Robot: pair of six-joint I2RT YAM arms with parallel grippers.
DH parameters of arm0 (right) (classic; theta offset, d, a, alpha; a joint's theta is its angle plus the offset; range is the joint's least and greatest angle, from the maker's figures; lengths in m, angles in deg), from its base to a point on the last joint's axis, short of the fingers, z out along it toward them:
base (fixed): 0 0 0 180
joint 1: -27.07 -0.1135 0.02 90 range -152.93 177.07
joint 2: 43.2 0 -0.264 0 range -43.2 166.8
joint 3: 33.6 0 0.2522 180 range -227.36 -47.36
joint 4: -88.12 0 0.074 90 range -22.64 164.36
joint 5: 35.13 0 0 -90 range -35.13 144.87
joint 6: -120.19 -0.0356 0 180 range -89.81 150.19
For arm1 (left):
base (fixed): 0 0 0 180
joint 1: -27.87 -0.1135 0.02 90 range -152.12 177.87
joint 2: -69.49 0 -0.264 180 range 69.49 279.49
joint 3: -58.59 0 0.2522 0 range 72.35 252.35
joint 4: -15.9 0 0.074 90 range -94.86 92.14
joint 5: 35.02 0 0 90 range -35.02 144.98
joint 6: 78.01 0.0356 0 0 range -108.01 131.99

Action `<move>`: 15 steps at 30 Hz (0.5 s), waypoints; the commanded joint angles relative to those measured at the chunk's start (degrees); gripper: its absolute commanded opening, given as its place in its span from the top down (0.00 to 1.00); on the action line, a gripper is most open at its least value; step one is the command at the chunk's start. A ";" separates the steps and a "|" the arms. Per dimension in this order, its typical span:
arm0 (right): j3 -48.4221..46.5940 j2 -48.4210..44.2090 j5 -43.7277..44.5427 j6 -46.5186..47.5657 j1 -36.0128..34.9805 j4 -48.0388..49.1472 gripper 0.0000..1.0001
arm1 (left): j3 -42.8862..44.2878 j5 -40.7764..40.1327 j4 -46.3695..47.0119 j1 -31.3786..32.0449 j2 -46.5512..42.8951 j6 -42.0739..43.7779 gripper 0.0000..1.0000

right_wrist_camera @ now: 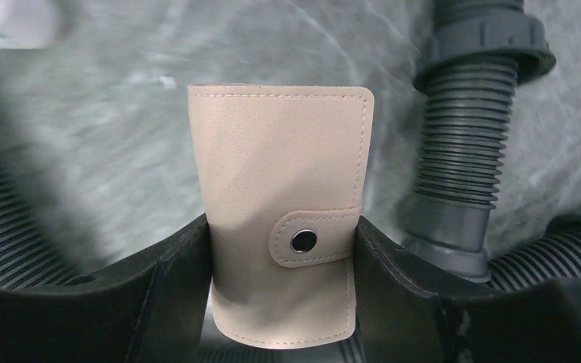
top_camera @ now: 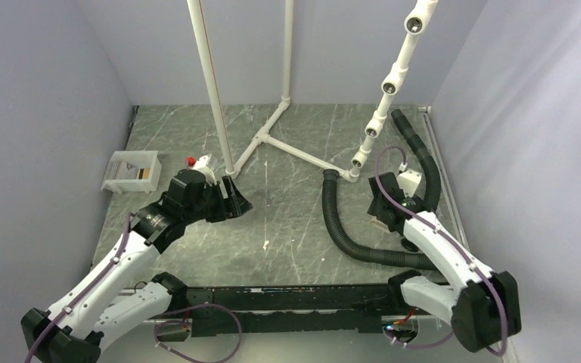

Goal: Put the credit cards into the card holder
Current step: Place the card holder at the center of the board.

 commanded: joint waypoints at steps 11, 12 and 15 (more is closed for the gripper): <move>-5.89 12.64 -14.96 6.80 12.90 5.51 0.00 | 23.46 -1.11 -4.60 -0.22 -2.89 16.54 0.27; -8.02 9.66 -13.32 7.45 12.58 2.27 0.00 | 29.33 -1.75 -7.46 -0.22 -1.64 19.79 0.27; -15.61 -2.80 -13.57 11.43 12.19 -4.46 0.00 | 45.53 -2.91 -14.55 -0.22 1.75 28.21 0.27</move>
